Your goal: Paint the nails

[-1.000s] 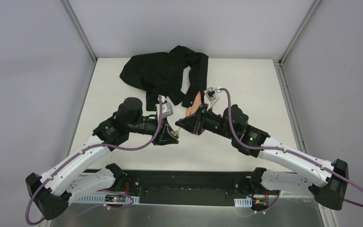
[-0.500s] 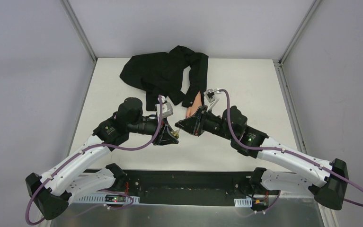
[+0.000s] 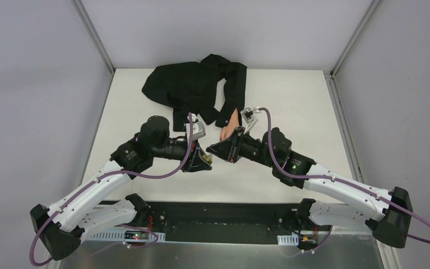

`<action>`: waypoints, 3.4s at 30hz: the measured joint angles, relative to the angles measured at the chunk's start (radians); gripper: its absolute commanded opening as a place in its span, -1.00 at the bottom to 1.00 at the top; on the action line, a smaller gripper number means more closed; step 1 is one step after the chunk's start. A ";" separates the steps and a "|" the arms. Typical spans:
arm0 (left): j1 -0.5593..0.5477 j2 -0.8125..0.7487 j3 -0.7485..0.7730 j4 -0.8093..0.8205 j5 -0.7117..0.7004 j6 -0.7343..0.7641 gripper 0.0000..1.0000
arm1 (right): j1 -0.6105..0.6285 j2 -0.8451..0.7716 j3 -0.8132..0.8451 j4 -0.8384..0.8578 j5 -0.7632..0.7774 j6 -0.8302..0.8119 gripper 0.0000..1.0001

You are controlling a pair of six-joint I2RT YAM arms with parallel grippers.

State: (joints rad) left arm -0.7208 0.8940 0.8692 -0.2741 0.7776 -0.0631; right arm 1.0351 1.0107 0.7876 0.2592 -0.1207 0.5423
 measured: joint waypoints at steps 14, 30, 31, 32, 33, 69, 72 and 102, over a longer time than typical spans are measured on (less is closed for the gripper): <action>-0.012 -0.001 0.000 -0.004 -0.069 -0.017 -1.00 | 0.057 0.002 -0.080 0.124 0.063 -0.012 -1.00; -0.002 -0.164 -0.091 -0.003 -0.328 -0.045 -1.00 | 0.211 0.193 0.023 0.184 0.436 -0.027 -1.00; 0.002 -0.173 -0.099 -0.006 -0.375 -0.037 -1.00 | 0.218 0.238 0.087 0.116 0.486 -0.005 -1.00; 0.003 -0.180 -0.103 -0.011 -0.408 -0.031 -1.00 | 0.223 0.272 0.132 0.071 0.518 0.010 -1.00; 0.003 -0.186 -0.106 -0.015 -0.457 -0.022 -1.00 | 0.227 0.310 0.185 0.024 0.552 0.026 -1.00; 0.008 -0.187 -0.124 0.085 -0.493 0.035 -1.00 | 0.100 0.170 0.223 -0.098 0.319 -0.177 0.60; 0.010 -0.161 -0.106 0.085 -0.416 0.006 -1.00 | -0.025 0.087 0.111 -0.047 0.121 -0.175 0.58; 0.022 -0.055 -0.045 0.164 0.138 -0.139 -1.00 | -0.093 -0.061 0.003 0.124 -0.351 -0.206 -0.13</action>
State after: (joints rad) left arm -0.6987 0.8387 0.8242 -0.1104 0.9157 -0.2024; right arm 0.9421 0.9501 0.7906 0.3836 -0.4717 0.3359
